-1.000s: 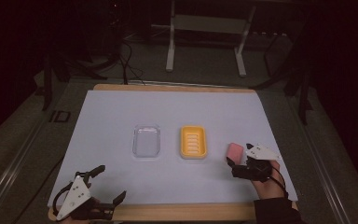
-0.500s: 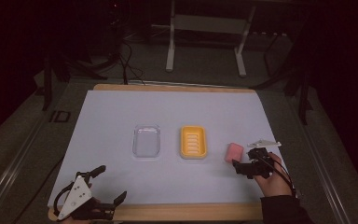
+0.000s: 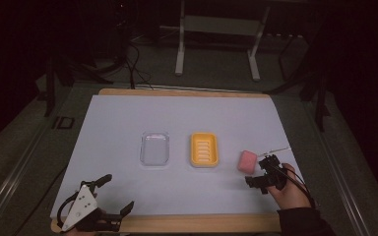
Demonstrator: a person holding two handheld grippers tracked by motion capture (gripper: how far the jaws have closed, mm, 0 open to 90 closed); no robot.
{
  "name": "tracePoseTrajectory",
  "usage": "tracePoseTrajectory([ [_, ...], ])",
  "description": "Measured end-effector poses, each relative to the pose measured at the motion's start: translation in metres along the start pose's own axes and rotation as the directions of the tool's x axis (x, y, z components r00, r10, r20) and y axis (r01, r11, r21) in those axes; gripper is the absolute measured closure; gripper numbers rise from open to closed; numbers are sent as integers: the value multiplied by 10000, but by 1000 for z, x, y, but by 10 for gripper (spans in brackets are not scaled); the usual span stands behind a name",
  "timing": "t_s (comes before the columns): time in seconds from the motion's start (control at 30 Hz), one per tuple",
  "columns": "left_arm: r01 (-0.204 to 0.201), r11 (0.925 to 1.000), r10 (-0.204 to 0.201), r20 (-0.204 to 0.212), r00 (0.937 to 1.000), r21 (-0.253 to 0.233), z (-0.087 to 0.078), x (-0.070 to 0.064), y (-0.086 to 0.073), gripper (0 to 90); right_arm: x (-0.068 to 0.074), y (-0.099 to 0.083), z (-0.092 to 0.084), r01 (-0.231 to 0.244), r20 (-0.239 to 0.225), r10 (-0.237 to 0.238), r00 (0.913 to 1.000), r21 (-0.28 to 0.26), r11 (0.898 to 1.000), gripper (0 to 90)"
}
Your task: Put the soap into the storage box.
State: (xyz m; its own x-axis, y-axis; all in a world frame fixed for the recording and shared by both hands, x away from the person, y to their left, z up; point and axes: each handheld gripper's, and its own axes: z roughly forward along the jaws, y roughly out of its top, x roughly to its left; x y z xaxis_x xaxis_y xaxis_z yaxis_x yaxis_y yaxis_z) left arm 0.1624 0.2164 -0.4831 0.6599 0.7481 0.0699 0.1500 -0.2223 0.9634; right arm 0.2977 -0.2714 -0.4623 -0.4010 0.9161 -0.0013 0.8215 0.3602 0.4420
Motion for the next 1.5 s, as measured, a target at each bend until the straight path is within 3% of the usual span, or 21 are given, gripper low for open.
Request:
tracePoseTrajectory([
  [0.07, 12, 10000, -12, -6, 10000, 0, 0, 0, 0, 2, 0, 0, 0, -327, -300, 330, 9990, 134, 9994, 166],
  [0.3, -23, 10000, 24, -52, 10000, 70, 1, -1, 0, 2, 4, -2, 5, -207, -96, 220, 9997, 1221, 9923, 205],
  [0.37, -38, 10000, 38, -63, 10000, 73, 1, -1, 0, 2, 3, -2, 7, -352, -152, 385, 9991, 1768, 9836, 208],
  [0.4, -38, 10000, 38, -63, 10000, 73, 1, -1, 0, 2, 3, -2, 7, -352, -152, 385, 9991, 1768, 9836, 208],
  [0.43, -82, 9999, 83, -86, 9999, 126, 1, -1, -1, 2, 3, -3, 10, -436, -206, 500, 9985, 2392, 9700, 208],
  [0.5, -57, 9999, 58, -78, 10000, 105, 1, 0, -1, 2, 2, -2, 11, -552, -303, 661, 9974, 2759, 9596, 213],
  [0.6, -53, 9999, 53, -77, 10000, 114, 1, 0, -1, 2, 3, -1, 11, -564, -316, 688, 9971, 2959, 9536, 221],
  [0.7, -29, 9999, 30, -87, 10000, 127, 1, -1, -1, 2, 6, 0, 12, -109, -279, 208, 9994, 3165, 9485, 228],
  [0.83, -13, 9999, 14, -30, 10000, 156, 2, -2, -1, 2, 9, 1, 14, 67, -677, 181, 9975, 3484, 9373, 225],
  [0.97, -55, 9996, 53, 71, 10000, 259, 3, -3, -2, 2, 13, 2, 16, 166, -803, 163, 9966, 3936, 9192, 212],
  [1.0, -62, 9996, 59, 109, 9999, 264, 3, -4, -3, 2, 14, 2, 17, 194, -847, 169, 9963, 4097, 9120, 213],
  [1.07, -77, 9995, 70, 228, 9997, 305, 3, -5, -3, 2, 16, 2, 18, 177, -879, 257, 9958, 4606, 8874, 213],
  [1.13, -165, 9992, 154, 325, 9994, 365, 4, -7, -3, 2, 18, 4, 19, 198, -821, 231, 9964, 4862, 8736, 212],
  [1.3, -198, 9992, 186, 363, 9992, 336, 4, -7, -3, 2, 18, 9, 19, 196, -829, 237, 9963, 4855, 8740, 185],
  [1.4, -128, 9995, 118, 326, 9994, 298, 2, -7, -3, 2, 22, 12, 21, 184, -828, 247, 9963, 4824, 8758, 115],
  [1.5, -116, 9995, 106, 321, 9994, 306, 3, -7, -3, 2, 24, 16, 22, -101, -790, 543, 9954, 4765, 8791, 114],
])
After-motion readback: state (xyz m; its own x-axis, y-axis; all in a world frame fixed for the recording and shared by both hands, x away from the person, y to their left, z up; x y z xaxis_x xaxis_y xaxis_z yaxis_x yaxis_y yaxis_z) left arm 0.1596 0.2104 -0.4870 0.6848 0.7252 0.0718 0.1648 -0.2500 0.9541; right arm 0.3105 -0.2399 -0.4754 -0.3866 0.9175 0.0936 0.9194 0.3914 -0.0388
